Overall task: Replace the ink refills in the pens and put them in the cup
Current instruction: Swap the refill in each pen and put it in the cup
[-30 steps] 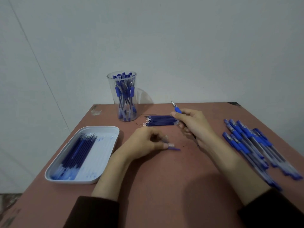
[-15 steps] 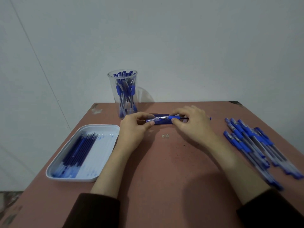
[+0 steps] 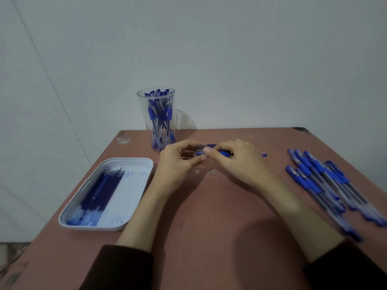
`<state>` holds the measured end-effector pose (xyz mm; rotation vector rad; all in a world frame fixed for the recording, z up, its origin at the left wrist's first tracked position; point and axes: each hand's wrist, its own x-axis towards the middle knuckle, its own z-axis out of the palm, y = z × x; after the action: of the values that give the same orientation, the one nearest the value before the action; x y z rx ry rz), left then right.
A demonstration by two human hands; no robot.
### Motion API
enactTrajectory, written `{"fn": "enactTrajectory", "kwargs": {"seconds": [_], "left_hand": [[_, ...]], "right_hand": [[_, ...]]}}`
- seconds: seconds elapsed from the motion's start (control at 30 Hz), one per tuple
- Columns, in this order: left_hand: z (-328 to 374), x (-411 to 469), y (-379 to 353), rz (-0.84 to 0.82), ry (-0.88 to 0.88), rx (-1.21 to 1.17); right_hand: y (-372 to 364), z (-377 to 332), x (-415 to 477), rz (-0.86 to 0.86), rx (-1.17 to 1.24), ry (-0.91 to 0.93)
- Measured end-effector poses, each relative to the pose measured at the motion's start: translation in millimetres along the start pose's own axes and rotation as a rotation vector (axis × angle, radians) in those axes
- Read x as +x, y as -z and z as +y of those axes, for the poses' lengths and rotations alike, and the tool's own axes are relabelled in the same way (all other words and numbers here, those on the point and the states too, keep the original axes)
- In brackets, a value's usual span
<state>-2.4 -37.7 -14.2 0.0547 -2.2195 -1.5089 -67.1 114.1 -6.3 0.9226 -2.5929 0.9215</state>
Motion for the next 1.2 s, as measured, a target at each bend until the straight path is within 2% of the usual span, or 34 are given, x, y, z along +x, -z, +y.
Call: {"fn": "enactTrajectory", "kwargs": {"seconds": [0.13,0.27,0.5,0.9,0.97,1.07,1.13,1.2], "left_hand": [[5,-4,-7,-0.058,-0.087,-0.031],[4,-4,-11,-0.045,-0.122,-0.042],[5,-4,-12,-0.034,-0.130,-0.006],[-2,-3,-16,0.003,-0.133,-0.005],[-6,-1,-15,0.047,-0.116,0.006],[-10,5,-9,0.242,-0.065,0.094],[-11,7,-3,0.366,0.004,0.062],[-13,9,4,0.407,0.047,0.004]], "right_hand": [[3,-10,-7,-0.020,-0.038,-0.058],[2,-14,-5,0.030,-0.093,-0.110],[-1,-16,-5,0.073,-0.155,-0.083],[-9,-13,-4,0.089,-0.105,-0.066],[-10,-10,-2,0.088,-0.081,-0.012],[-13,-5,3,0.083,-0.024,0.057],[-13,-3,11,0.129,0.030,0.077],[-8,-10,22,0.218,0.056,0.109]]}}
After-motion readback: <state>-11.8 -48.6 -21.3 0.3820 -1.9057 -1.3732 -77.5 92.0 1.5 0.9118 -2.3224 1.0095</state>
